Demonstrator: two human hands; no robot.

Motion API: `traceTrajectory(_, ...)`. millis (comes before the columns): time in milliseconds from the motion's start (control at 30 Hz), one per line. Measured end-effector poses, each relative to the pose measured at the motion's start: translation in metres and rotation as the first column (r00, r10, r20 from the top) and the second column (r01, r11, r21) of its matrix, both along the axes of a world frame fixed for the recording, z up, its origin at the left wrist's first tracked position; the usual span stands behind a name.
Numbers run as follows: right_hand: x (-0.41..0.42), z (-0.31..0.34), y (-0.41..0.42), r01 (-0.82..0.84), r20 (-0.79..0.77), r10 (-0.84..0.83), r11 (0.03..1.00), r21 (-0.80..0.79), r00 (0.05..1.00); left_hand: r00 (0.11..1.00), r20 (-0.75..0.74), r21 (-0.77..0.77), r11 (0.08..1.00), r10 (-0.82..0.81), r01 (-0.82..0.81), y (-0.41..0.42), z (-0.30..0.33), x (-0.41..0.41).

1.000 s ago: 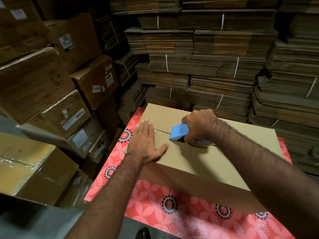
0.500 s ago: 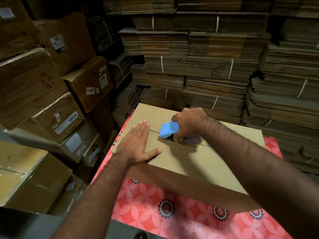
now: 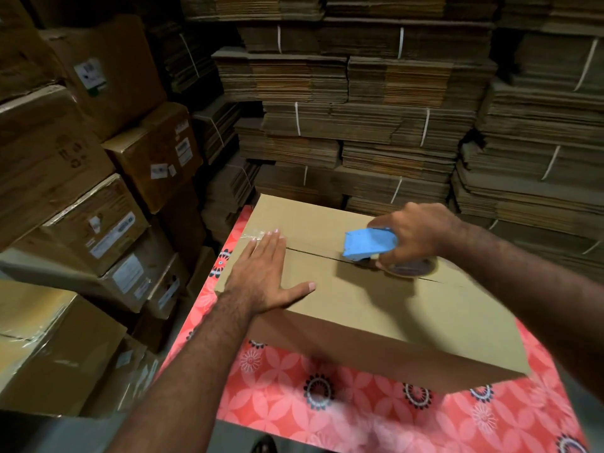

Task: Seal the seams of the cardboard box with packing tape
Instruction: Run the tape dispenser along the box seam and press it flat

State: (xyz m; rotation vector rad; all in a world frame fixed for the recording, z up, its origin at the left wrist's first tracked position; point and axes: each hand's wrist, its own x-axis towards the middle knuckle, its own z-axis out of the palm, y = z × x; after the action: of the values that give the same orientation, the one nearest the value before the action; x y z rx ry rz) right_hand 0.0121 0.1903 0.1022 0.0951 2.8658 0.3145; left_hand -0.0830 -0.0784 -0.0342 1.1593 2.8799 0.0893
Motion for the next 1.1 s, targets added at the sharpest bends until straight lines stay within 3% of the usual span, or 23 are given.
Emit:
traceTrajectory(267,-0.003,-0.025,-0.015,-0.069,-0.015,0.072,0.99,0.12,0.997,0.999,-0.013,0.002,0.999,-0.036,0.036,0.013,0.004,0.01)
traceTrajectory(500,-0.001,-0.025,-0.012,-0.056,0.01,0.055,0.991,0.119,0.998,0.977,0.021,-0.059,0.975,-0.213,0.213,0.043,0.0,0.027)
traceTrajectory(700,-0.001,-0.027,-0.011,-0.057,0.004,0.057,0.99,0.13,0.998,0.998,0.027,-0.02,0.999,0.049,-0.048,0.033,0.006,0.025)
traceTrajectory(867,0.001,-0.028,-0.013,-0.05,-0.007,0.052,0.987,0.151,0.999,0.986,0.106,-0.012,0.992,-0.126,0.128,0.06,0.003,0.043)
traceTrajectory(1000,0.002,-0.026,-0.014,-0.049,-0.008,0.051,0.989,0.142,0.999,0.956,0.045,-0.014,0.957,-0.29,0.291,0.062,0.002,0.045)
traceTrajectory(1100,0.003,-0.028,-0.014,-0.049,-0.021,0.053,0.986,0.159,0.998,0.951,0.043,-0.006,0.951,-0.307,0.308,0.062,0.001,0.045)
